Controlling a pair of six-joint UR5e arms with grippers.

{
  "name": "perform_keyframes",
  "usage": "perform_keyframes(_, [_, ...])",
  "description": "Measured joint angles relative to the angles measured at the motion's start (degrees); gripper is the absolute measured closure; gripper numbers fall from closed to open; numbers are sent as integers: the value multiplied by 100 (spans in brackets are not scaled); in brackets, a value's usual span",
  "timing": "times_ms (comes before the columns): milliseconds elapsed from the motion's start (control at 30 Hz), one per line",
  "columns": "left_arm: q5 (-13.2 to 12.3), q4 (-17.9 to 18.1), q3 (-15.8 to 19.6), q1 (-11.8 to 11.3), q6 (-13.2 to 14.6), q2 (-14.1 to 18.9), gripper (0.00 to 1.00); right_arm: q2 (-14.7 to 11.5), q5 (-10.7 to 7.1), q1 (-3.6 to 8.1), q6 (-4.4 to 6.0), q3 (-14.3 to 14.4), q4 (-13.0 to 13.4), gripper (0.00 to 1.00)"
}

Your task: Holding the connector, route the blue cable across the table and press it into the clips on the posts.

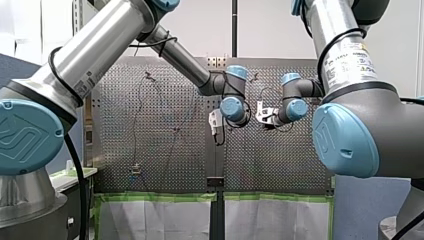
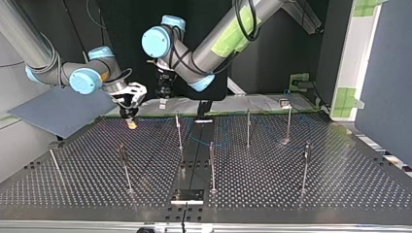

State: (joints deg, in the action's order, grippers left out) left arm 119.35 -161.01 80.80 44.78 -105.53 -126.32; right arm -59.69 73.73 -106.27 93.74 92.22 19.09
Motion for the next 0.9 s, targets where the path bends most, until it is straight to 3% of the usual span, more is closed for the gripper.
perform_keyframes(467, [189, -218, -733, -7, -167, -711, 0, -87, -19, 167, 11, -21, -40, 100])
perform_keyframes(900, [269, -376, -1398, 21, -208, -1037, 0, -224, -114, 290, -10, -15, -134, 100])
